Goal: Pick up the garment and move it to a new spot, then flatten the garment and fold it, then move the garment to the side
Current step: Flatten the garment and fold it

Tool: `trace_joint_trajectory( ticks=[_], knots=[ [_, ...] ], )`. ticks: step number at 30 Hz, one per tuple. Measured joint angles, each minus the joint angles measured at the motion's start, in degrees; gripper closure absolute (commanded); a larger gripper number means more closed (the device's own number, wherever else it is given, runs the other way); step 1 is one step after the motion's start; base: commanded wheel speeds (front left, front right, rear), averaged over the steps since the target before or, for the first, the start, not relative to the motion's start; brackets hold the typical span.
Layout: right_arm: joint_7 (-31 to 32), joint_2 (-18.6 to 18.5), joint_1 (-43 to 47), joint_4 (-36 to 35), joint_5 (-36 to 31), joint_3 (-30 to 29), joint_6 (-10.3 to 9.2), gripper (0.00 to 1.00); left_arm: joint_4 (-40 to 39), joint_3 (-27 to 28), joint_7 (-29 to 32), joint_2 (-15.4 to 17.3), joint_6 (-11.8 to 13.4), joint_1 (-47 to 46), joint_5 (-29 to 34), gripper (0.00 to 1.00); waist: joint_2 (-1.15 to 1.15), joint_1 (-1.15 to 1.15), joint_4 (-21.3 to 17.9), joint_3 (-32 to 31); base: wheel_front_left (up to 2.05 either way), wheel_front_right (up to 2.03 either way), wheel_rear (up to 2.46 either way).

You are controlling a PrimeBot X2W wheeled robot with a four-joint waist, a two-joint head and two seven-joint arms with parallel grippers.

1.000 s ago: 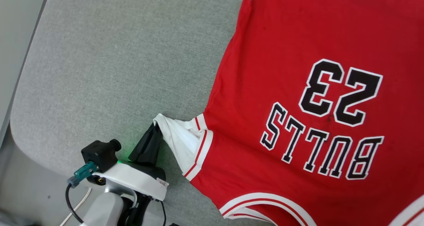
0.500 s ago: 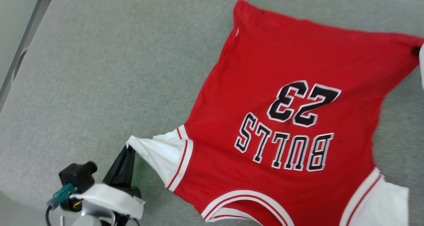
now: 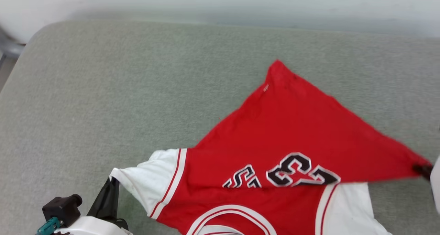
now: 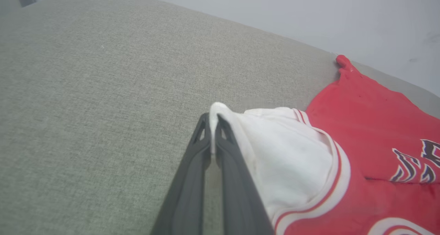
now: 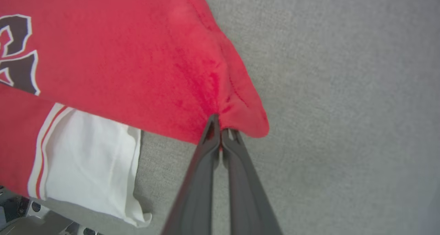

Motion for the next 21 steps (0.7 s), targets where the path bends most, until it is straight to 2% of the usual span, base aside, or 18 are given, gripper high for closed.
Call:
trace_joint_trajectory(
  ticks=[11, 15, 20, 21],
  knots=[
    [4.21, 4.91, 19.19, -2.67, 0.83, -5.12, 0.00, 1.00, -1.22, 0.65, 0.71, 1.11, 1.03, 2.02, -0.49, 1.00, 0.00, 0.00, -3.92, -2.21, 0.00, 0.00, 0.00],
    [5.83, 6.04, 25.08, -2.99, 1.09, -4.74, 0.00, 1.00, -1.23, 0.68, 0.73, 1.44, 1.20, 2.16, -0.52, 1.00, 0.00, 0.00, -4.36, -2.46, 0.00, 0.00, 0.00],
    [4.99, 7.44, 28.54, -2.96, 0.87, -4.14, 0.00, 1.00, -1.13, 0.52, 0.73, 1.47, 1.23, 2.17, -0.58, 1.00, 0.00, 0.00, -4.52, -2.48, 0.00, 0.00, 0.00],
    [4.13, 7.93, 28.51, -2.89, 0.81, -4.53, -0.01, 0.78, -1.09, 0.47, 0.73, 1.48, 1.23, 2.16, -0.58, 1.00, 0.00, 0.00, -4.55, -2.51, 0.00, 0.00, 0.00]
  ],
)
